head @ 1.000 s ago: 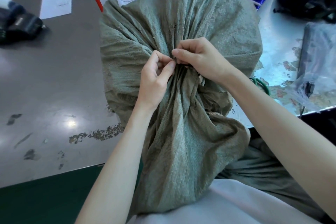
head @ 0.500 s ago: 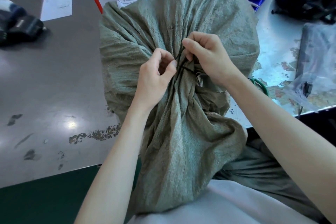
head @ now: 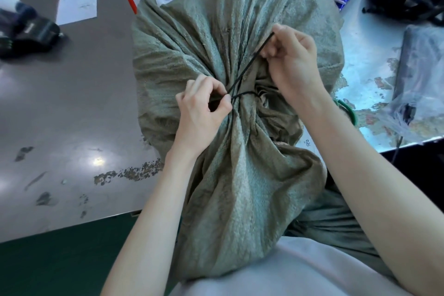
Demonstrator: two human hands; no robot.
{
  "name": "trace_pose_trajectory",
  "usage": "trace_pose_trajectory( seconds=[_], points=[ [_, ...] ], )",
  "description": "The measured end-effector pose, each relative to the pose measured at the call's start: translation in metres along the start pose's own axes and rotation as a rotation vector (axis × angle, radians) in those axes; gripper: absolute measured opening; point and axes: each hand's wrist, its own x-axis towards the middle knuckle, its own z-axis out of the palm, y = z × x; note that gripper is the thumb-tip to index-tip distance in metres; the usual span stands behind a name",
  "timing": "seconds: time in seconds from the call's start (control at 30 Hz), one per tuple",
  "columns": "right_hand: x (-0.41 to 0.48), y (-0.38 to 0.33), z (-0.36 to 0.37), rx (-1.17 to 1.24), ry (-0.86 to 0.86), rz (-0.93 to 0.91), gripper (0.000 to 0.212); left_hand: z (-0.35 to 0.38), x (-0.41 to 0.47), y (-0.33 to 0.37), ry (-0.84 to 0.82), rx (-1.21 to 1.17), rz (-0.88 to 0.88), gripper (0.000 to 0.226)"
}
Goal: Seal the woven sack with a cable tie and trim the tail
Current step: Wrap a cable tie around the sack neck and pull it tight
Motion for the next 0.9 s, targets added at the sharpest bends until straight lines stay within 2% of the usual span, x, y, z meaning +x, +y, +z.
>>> trace_pose_trajectory(
  seconds=[0.07, 0.2, 0.4, 0.47, 0.57, 0.63, 0.8, 0.9],
  points=[
    [-0.001, -0.003, -0.002, 0.092, 0.053, 0.034, 0.047, 0.002, -0.002, 0.001, -0.001, 0.028, 0.002, 0.014],
    [-0.003, -0.008, -0.005, 0.289, 0.172, 0.107, 0.044, 0.003, -0.004, -0.001, -0.013, 0.090, 0.005, 0.013],
    [0.001, -0.012, -0.001, 0.439, 0.301, 0.145, 0.044, 0.001, -0.003, -0.005, -0.037, 0.098, 0.025, 0.008],
    [0.002, -0.012, 0.001, 0.420, 0.352, 0.145, 0.043, 0.003, -0.005, -0.007, -0.041, 0.070, 0.015, 0.010],
    [-0.001, -0.015, 0.003, 0.276, 0.338, 0.126, 0.041, 0.006, -0.013, -0.013, -0.035, 0.005, -0.021, 0.010],
    [-0.008, -0.016, 0.004, 0.119, 0.259, 0.105, 0.042, 0.008, -0.017, -0.012, -0.027, 0.012, -0.033, 0.010],
    [-0.030, -0.003, 0.019, -0.480, 0.029, -0.040, 0.046, 0.008, -0.013, -0.004, -0.022, 0.012, -0.009, 0.008],
    [-0.043, 0.004, 0.024, -0.672, -0.115, -0.133, 0.053, 0.005, -0.011, -0.001, -0.021, 0.014, 0.013, 0.011]
  ],
)
